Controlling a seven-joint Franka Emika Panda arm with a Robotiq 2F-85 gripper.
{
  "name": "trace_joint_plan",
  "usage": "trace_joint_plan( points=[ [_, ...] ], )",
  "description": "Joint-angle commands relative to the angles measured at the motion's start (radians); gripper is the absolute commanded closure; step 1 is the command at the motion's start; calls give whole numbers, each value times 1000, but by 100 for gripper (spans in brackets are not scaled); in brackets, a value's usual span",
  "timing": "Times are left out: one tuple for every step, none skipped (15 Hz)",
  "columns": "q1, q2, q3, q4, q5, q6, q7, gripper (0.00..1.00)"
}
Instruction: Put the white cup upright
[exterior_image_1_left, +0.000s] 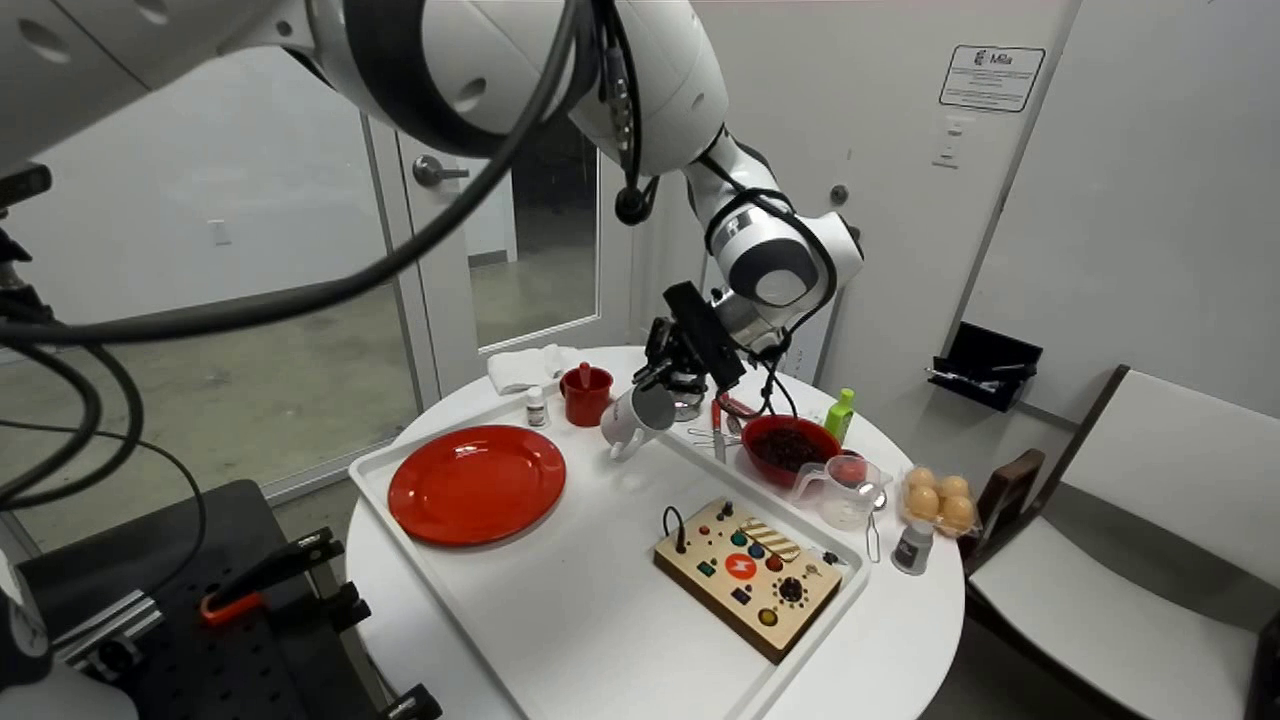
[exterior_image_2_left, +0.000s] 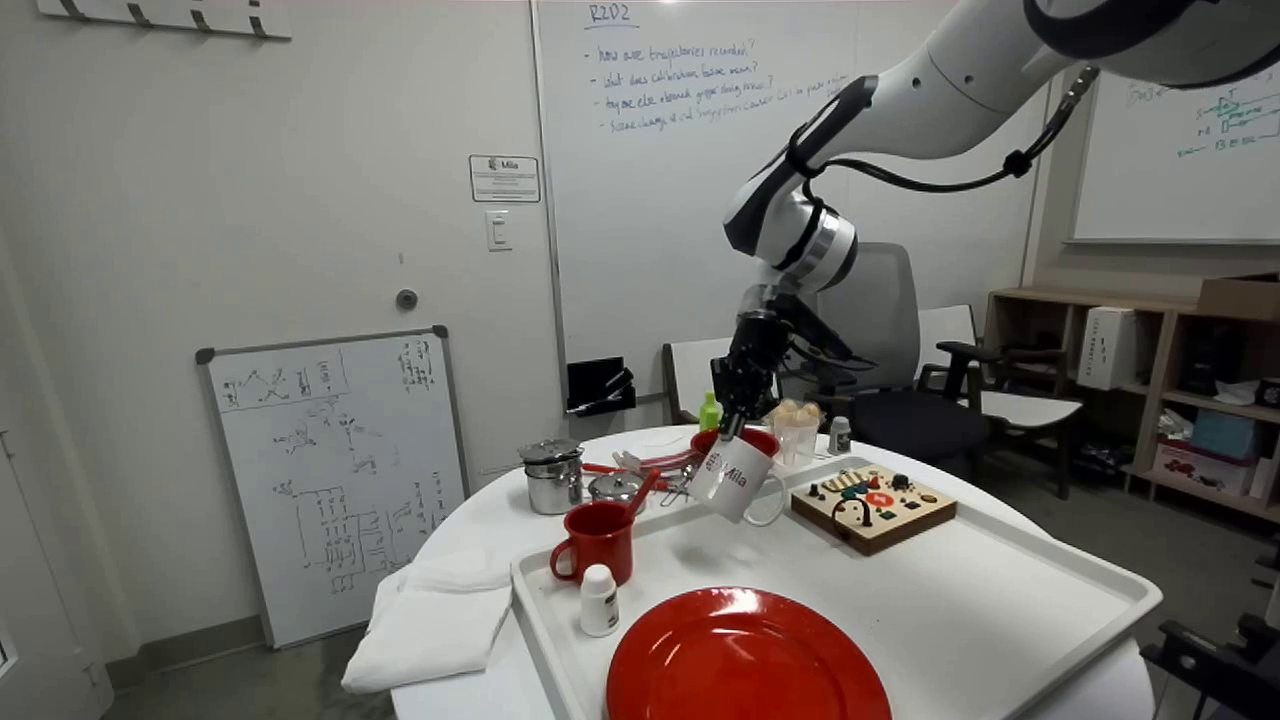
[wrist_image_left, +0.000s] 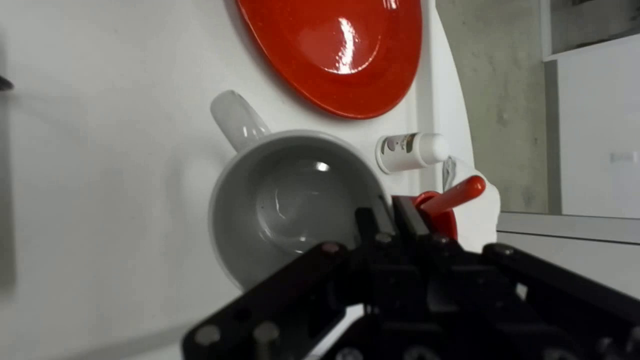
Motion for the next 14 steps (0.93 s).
trace_joint_plan(
  points=[
    [39, -117, -27, -158, -115, 103, 98, 98],
    [51, -128, -34, -180, -144, 143, 129, 98],
    [68, -130, -41, -187, -174, 182, 163, 98],
    [85, -137, -50, -203, -207, 216, 196, 98],
    [105, -137, -60, -209, -241, 245, 234, 98],
    [123, -137, -71, -215, -274, 269, 273, 98],
    [142, -128, -83, -212, -308, 289, 314, 98],
    [161, -122, -97, -211, -341, 309, 356, 98],
    [182, -115, -113, -208, -374, 319, 402, 98],
    [199, -111, -125, -206, -404, 321, 441, 98],
    [214, -109, -135, -206, -430, 319, 476, 98],
    [225, -108, -140, -205, -452, 312, 500, 98],
    [234, -106, -145, -201, -469, 304, 522, 98],
    [239, -104, -145, -200, -480, 300, 538, 98]
  ],
)
